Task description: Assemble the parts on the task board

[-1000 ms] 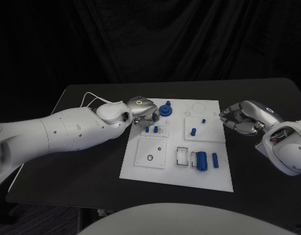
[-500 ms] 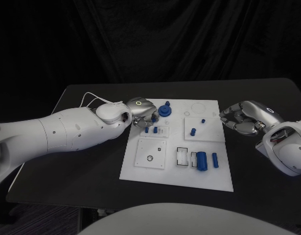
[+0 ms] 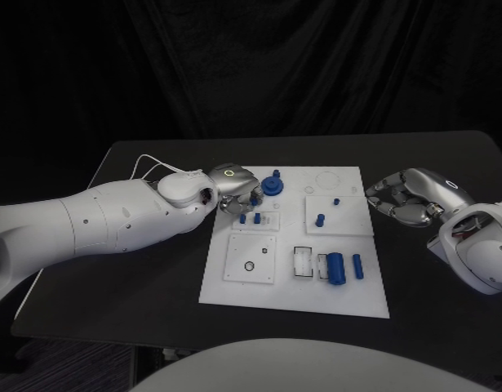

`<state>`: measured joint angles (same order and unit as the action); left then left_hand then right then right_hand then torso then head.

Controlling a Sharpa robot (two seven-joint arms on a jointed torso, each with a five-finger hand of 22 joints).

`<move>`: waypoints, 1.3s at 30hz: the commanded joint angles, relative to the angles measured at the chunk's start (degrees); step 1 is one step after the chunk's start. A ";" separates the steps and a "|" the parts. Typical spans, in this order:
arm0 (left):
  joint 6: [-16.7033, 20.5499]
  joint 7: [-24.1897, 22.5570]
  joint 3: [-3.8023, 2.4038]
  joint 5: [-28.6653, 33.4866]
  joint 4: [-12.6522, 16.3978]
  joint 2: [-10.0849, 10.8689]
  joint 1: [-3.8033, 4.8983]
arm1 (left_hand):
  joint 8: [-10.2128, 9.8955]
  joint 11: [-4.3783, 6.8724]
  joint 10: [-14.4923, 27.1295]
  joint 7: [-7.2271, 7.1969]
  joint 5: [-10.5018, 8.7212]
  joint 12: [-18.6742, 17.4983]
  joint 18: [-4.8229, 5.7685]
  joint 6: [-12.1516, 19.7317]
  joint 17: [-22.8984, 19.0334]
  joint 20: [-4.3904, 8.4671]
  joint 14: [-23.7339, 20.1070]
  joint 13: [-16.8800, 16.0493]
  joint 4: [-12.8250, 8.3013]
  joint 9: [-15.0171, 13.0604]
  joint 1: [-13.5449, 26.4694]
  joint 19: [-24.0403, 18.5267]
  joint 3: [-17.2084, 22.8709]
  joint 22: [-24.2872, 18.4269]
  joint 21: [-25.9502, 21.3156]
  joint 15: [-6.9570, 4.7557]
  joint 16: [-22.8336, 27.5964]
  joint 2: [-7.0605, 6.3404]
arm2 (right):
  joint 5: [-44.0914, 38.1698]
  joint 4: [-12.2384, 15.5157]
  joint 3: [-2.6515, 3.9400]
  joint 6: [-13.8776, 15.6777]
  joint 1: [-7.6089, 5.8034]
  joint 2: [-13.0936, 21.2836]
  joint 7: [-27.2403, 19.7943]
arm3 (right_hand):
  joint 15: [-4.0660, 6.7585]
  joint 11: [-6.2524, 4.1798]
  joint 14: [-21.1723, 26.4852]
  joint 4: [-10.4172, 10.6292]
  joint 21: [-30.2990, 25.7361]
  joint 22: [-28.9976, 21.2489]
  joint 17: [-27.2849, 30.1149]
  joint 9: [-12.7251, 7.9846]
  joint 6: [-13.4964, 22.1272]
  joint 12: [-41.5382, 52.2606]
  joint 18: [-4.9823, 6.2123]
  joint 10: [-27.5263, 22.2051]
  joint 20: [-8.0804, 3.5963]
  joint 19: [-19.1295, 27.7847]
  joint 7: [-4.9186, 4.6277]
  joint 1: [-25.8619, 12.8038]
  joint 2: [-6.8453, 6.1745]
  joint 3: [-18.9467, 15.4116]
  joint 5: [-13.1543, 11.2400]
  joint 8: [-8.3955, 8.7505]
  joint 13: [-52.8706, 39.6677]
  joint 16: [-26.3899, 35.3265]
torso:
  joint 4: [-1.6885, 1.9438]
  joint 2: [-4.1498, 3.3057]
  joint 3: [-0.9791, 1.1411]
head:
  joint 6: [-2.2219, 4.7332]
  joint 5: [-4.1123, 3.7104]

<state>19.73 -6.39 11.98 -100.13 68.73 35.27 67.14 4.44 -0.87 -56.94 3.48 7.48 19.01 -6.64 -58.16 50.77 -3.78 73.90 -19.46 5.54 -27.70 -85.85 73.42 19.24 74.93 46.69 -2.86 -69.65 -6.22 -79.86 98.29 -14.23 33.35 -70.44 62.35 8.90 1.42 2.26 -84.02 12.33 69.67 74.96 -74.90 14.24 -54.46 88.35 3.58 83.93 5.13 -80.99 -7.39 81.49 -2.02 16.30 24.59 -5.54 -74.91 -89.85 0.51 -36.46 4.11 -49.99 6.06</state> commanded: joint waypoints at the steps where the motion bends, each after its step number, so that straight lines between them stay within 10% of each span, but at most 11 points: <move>1: -1.31 0.46 0.10 -0.03 0.27 0.51 -0.19 | 0.23 0.04 -0.50 -0.04 -0.26 -0.19 -1.02 -0.42 -0.13 0.06 -0.40 -0.08 0.26 -0.05 0.57 -0.43 0.03 4.46 -0.32 0.07 0.24 -0.09 | -0.17 0.04 0.03 -0.46 0.14 0.05 0.06 | -0.21 0.30 -5.67 -0.21 -0.22 8.48 -14.40 0.04 -0.44 -0.19 1.05 4.36 -0.16 0.28 0.10 0.51 0.04 0.20 0.34 0.09 -12.57 0.38 | 0.01 0.01 0.01 | -0.01 0.12; 19: -1.10 0.82 0.10 -0.03 1.24 1.76 -0.19 | -0.25 0.09 -0.37 -0.19 -0.55 -0.44 -1.11 0.42 -0.71 -0.01 -0.69 -0.07 0.38 0.09 0.96 -0.62 -0.17 4.30 -1.18 0.08 0.62 -0.48 | -0.17 -0.18 0.03 -0.85 0.15 -0.23 0.10 | -0.21 0.29 -5.63 -0.25 -0.32 8.47 -14.33 0.06 -0.51 -0.23 1.07 4.32 -0.16 0.30 0.11 0.45 0.04 0.23 0.33 0.06 -12.52 0.44 | 0.01 0.03 -0.01 | -0.01 0.55; 27: 1.38 0.45 0.10 -0.03 1.31 2.00 -0.19 | -0.93 -1.23 8.89 -3.70 -0.93 -5.37 -1.80 12.54 -3.27 -0.40 -2.42 2.13 0.98 4.08 1.62 -1.98 0.00 3.11 -7.25 1.01 2.39 -2.15 | -0.17 -0.17 0.03 -1.00 0.16 -0.25 0.16 | -0.20 0.29 -5.61 -0.27 -0.41 8.45 -14.28 0.06 -0.54 -0.29 1.08 4.27 -0.16 0.34 0.12 0.43 0.06 0.26 0.33 0.05 -12.44 0.48 | 0.03 -0.01 0.01 | -0.01 0.51; 39: 8.84 0.62 0.10 -0.03 1.08 3.45 -0.19 | -0.86 -1.40 10.92 -5.41 -1.27 -4.63 -1.99 16.38 -3.21 -0.63 -2.73 2.01 1.04 6.10 1.56 -2.02 -1.52 2.85 -9.43 1.21 2.25 -2.09 | -0.17 0.09 0.05 -1.14 0.14 0.07 0.27 | -0.20 0.29 -5.60 -0.28 -0.54 8.41 -14.26 0.06 -0.53 -0.33 1.11 4.23 -0.16 0.39 0.12 0.42 0.07 0.27 0.33 0.06 -12.39 0.50 | -0.05 0.02 0.02 | -0.01 0.87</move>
<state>24.09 -5.83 12.12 -100.18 69.81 38.65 67.02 3.60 -2.40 -46.19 -2.04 6.44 14.14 -7.56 -42.17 47.52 -4.32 71.40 -17.39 6.48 -21.66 -84.19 71.45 18.12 74.91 37.39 -1.59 -67.33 -7.88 -79.85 98.22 -14.22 32.62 -70.43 62.34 8.92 1.43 2.26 -84.02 12.17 69.45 74.96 -74.90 14.24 -54.66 88.35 3.57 83.93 5.13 -80.99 -7.18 81.49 -2.02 16.46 24.59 -5.54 -74.90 -89.63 0.47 -36.45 4.14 -49.99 6.99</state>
